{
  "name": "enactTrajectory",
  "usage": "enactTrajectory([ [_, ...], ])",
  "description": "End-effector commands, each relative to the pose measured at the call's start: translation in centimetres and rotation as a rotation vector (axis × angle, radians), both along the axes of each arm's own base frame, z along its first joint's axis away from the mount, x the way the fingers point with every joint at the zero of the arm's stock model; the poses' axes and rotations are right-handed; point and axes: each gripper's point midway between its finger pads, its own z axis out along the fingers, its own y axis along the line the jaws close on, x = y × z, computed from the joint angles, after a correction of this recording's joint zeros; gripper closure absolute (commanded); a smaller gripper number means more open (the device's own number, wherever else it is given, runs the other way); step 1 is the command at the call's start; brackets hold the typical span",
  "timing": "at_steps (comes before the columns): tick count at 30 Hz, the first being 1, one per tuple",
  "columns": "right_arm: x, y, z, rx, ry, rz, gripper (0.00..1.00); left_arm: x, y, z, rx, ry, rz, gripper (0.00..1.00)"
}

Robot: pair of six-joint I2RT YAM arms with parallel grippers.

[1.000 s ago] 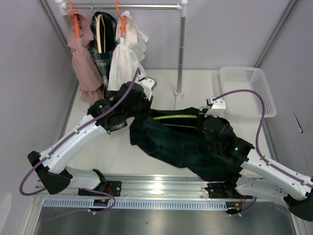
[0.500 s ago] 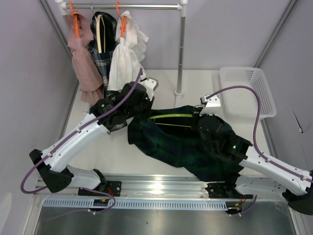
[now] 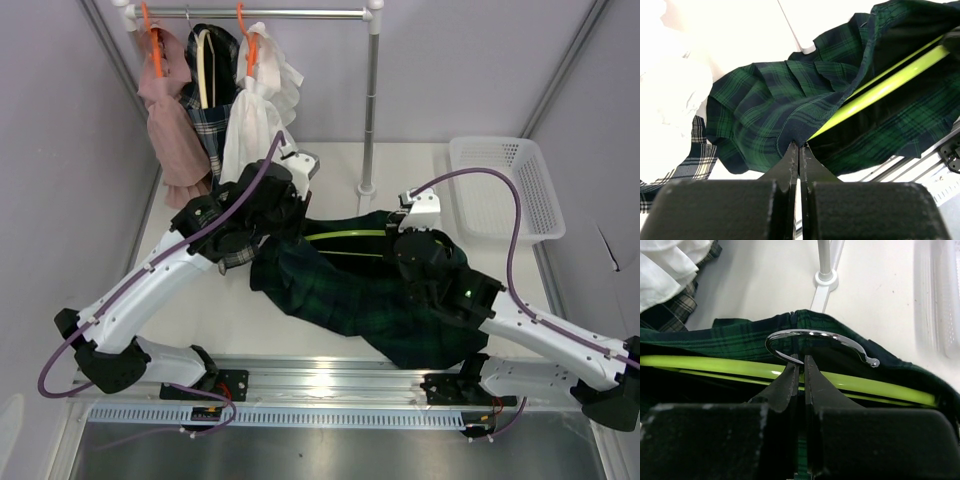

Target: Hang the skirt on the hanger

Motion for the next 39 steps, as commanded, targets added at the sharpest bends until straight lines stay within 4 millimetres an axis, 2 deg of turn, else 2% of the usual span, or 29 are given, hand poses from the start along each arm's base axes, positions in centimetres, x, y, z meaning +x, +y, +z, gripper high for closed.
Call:
enactTrajectory([
  [1,0.4,-0.1,-0.7,-0.047,-0.007,-0.03,1.0,-0.2,-0.4,6.2,-0.13,-0.137,-0.021,1.0],
  [7,0.3,-0.6,0.4,-0.068,-0.037,-0.059,1.0,-0.2,-0.7,6.2,-0.132,-0.129,-0.025,1.0],
  [12,-0.2,0.2,2.9,0.037,-0.068,-0.006,1.0,-0.1,-1.8,5.1,-0.119,-0.101,-0.047,1.0],
  [17,-1.2,1.0,4.7,0.064,-0.084,0.034,1.0,0.1,-2.6,4.1,-0.119,-0.086,-0.06,1.0],
  [23,-1.9,0.7,7.1,0.093,-0.105,0.05,1.0,0.0,-2.9,3.0,-0.104,-0.073,-0.073,0.99],
  [24,-2.0,0.6,7.5,0.097,-0.11,0.054,1.0,0.0,-2.8,2.7,-0.099,-0.07,-0.074,0.98],
  [26,-2.3,0.2,9.0,0.11,-0.126,0.062,1.0,-0.2,-2.7,3.4,-0.115,-0.088,-0.079,0.89],
  [27,-2.4,0.2,9.5,0.115,-0.13,0.07,1.0,-0.2,-2.6,3.7,-0.12,-0.101,-0.081,0.78],
  [28,-2.5,0.1,9.8,0.107,-0.129,0.076,1.0,-0.3,-2.4,4.4,-0.13,-0.118,-0.083,0.74],
  [29,-2.6,-0.1,10.7,0.115,-0.136,0.079,1.0,-0.4,-2.3,4.7,-0.129,-0.13,-0.096,0.63],
  [31,-2.9,-0.1,11.2,0.118,-0.136,0.1,1.0,-0.7,-2.1,6.1,-0.142,-0.162,-0.112,0.53],
  [36,-3.6,-0.5,12.8,0.139,-0.141,0.136,1.0,-1.3,-1.9,8.9,-0.179,-0.238,-0.171,0.39],
  [39,-3.9,-0.6,13.4,0.138,-0.138,0.157,1.0,-1.9,-1.6,11.5,-0.217,-0.31,-0.206,0.34],
])
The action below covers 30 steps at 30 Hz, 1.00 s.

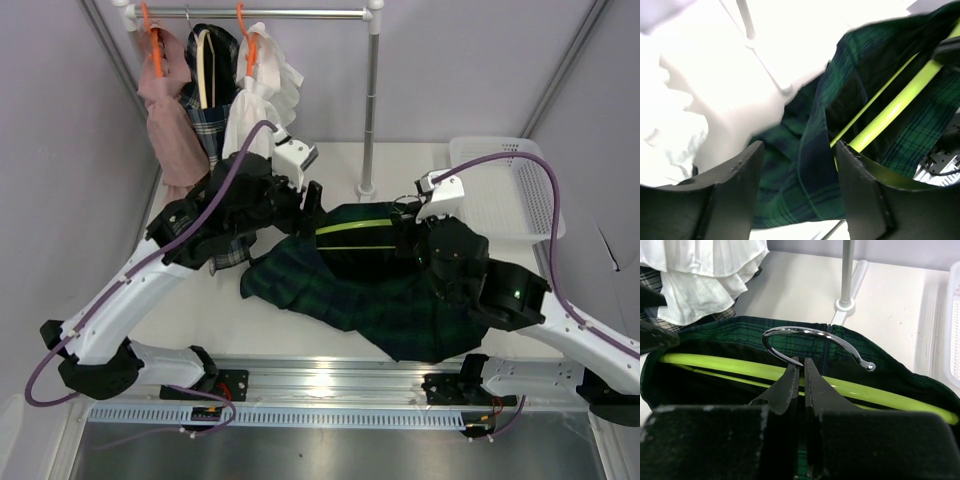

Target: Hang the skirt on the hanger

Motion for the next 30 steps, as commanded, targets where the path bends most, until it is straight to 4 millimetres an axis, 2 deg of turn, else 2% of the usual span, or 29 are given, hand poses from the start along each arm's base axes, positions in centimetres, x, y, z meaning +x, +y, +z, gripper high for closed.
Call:
enactTrajectory([
  [1,-0.9,-0.8,5.3,0.135,-0.067,0.036,1.0,-1.3,0.7,6.9,-0.128,-0.176,-0.069,0.33],
  [6,-1.5,-0.7,6.4,0.131,-0.066,0.081,1.0,-3.5,1.5,10.4,-0.201,-0.268,-0.197,0.29],
  [8,-1.9,-0.8,7.2,0.144,-0.073,0.103,1.0,-4.9,1.1,10.9,-0.193,-0.301,-0.32,0.28],
  [12,-2.4,-0.6,8.5,0.156,-0.082,0.145,1.0,-7.3,-0.1,9.2,-0.153,-0.247,-0.504,0.28],
  [16,-2.8,-0.1,9.4,0.156,-0.087,0.184,1.0,-7.7,-0.3,7.8,-0.12,-0.22,-0.55,0.27],
  [18,-2.9,-0.1,9.9,0.159,-0.089,0.191,1.0,-8.6,-0.5,7.1,-0.116,-0.195,-0.604,0.27],
  [22,-2.9,0.2,10.5,0.164,-0.095,0.206,1.0,-8.2,-0.8,5.0,-0.078,-0.138,-0.603,0.28],
  [30,-2.6,0.6,11.0,0.148,-0.101,0.201,1.0,-9.2,-1.1,3.8,-0.094,-0.098,-0.653,0.28],
])
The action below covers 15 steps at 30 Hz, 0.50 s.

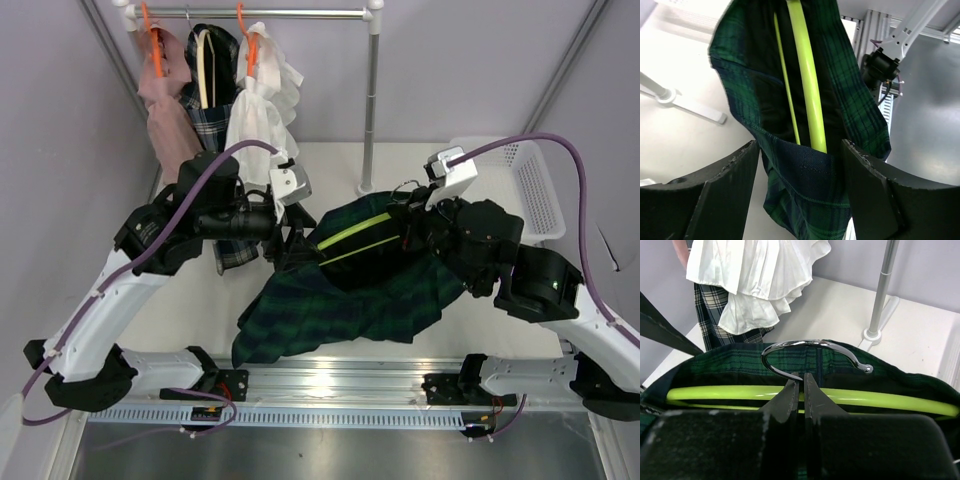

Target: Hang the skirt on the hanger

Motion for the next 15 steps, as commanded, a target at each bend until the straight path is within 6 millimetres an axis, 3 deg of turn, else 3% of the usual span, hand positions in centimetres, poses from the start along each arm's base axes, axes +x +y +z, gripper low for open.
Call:
enactTrajectory([
  [1,-0.3,-0.7,5.1,0.145,-0.082,-0.003,1.0,-1.1,-0.1,0.2,-0.025,-0.011,-0.063,0.29],
  [9,-0.1,-0.3,5.4,0.151,-0.09,0.001,1.0,-0.8,-1.0,-1.5,-0.024,0.015,-0.035,0.31],
  [15,0.1,0.1,5.5,0.147,-0.089,0.001,1.0,0.2,-1.6,-1.5,-0.03,-0.005,0.049,0.4],
])
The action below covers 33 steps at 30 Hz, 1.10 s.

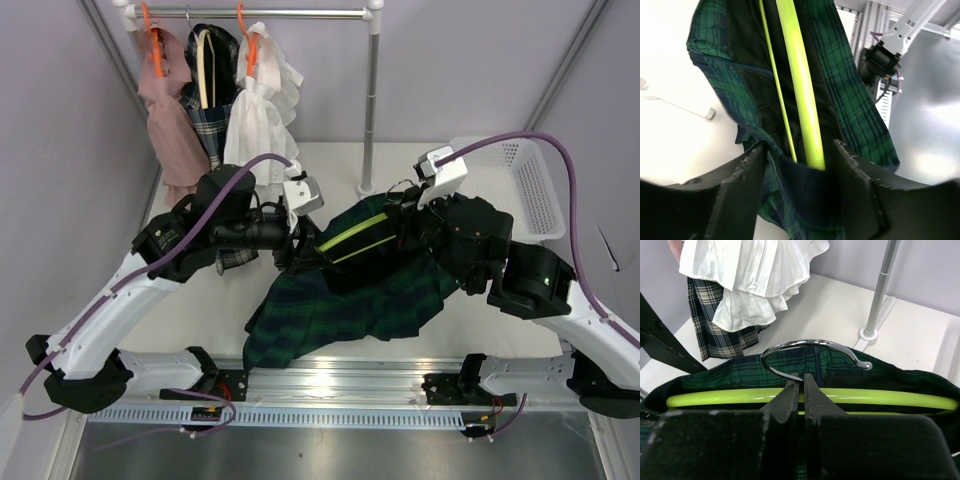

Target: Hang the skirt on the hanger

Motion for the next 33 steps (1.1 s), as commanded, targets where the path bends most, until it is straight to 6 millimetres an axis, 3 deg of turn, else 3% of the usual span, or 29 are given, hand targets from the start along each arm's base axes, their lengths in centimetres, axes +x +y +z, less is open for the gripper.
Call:
enactTrajectory([
  [1,-0.2,-0.4,6.0,0.19,-0.09,-0.001,1.0,0.7,-0.4,1.4,-0.044,-0.047,0.061,0.43],
  [13,0.1,0.1,5.5,0.182,-0.088,-0.004,1.0,1.6,-0.4,2.3,-0.048,-0.092,0.152,0.99],
  [20,0.4,-0.2,4.7,0.175,-0.086,-0.03,1.0,1.5,0.4,5.3,-0.176,-0.139,0.209,1.0],
  [24,0.6,-0.5,4.2,0.178,-0.087,-0.055,0.96,1.2,1.1,6.0,-0.217,-0.158,0.222,1.0],
  [29,0.6,-1.1,3.7,0.194,-0.094,-0.071,0.69,0.7,1.7,6.9,-0.251,-0.18,0.22,1.0],
  [33,0.7,-1.1,3.4,0.189,-0.093,-0.075,0.56,0.4,2.1,7.6,-0.292,-0.167,0.234,1.0],
])
